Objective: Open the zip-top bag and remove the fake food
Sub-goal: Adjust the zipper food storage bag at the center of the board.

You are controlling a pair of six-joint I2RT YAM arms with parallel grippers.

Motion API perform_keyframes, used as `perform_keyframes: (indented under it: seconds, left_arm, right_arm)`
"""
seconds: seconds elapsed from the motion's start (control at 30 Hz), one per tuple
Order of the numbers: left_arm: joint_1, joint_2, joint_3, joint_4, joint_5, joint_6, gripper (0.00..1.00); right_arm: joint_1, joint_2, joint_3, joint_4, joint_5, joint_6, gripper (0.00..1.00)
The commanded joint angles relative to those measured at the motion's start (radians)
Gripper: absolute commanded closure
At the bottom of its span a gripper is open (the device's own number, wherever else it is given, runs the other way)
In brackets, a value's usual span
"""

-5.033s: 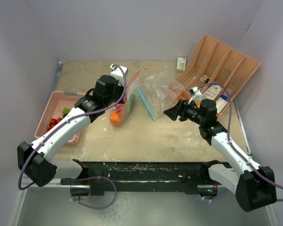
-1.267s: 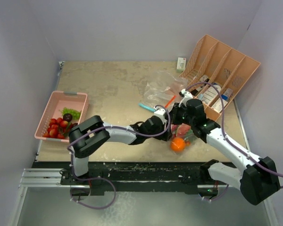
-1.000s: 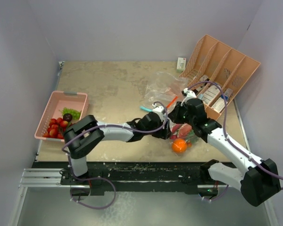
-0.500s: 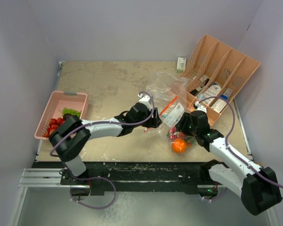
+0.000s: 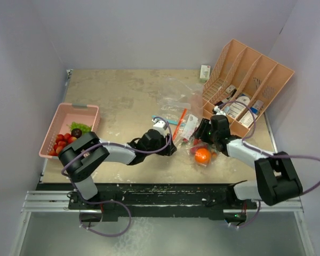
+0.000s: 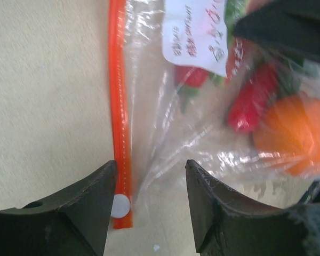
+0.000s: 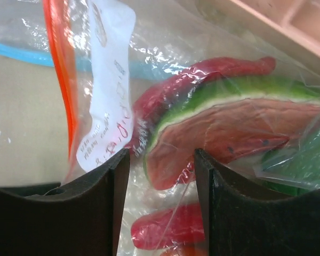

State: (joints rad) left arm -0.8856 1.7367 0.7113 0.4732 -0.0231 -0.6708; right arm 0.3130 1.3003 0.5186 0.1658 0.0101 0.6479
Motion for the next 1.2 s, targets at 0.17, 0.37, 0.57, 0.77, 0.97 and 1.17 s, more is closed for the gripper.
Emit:
perform_keyframes:
  seconds: [0.17,0.37,0.57,0.77,0.97,1.17]
  left_arm:
    - [-0.159,-0.124,-0.133,0.2,-0.025,-0.04,0.46]
    - [-0.222,-0.216,-0.186,0.216,-0.051,-0.056,0.46]
    - [-0.219,-0.371,-0.157,-0.047,-0.201,0.016,0.33]
    - [-0.073,-0.502,-0.188,-0.148,-0.2,-0.006,0.16]
    - [0.043,-0.521,-0.199,-0.161,-0.179,-0.026,0.11]
    - [0.103,-0.494,-0.202,-0.195,-0.165,-0.089,0.11]
  right_arm:
    - [0.066,0.19,0.131,0.081,-0.104,-0.058,0.49]
    - [0.09,0.124,0.112,0.052,-0.098,-0.051,0.51]
    - [0.09,-0.108,0.153,-0.142,-0.023,-0.127,0.48]
    - [0.09,-0.217,0.199,-0.22,-0.016,-0.163,0.46]
    - [0.133,-0.146,0.191,-0.146,-0.076,-0.116,0.59]
    - [0.265,-0.02,0.283,-0.194,0.063,-0.137,0.34]
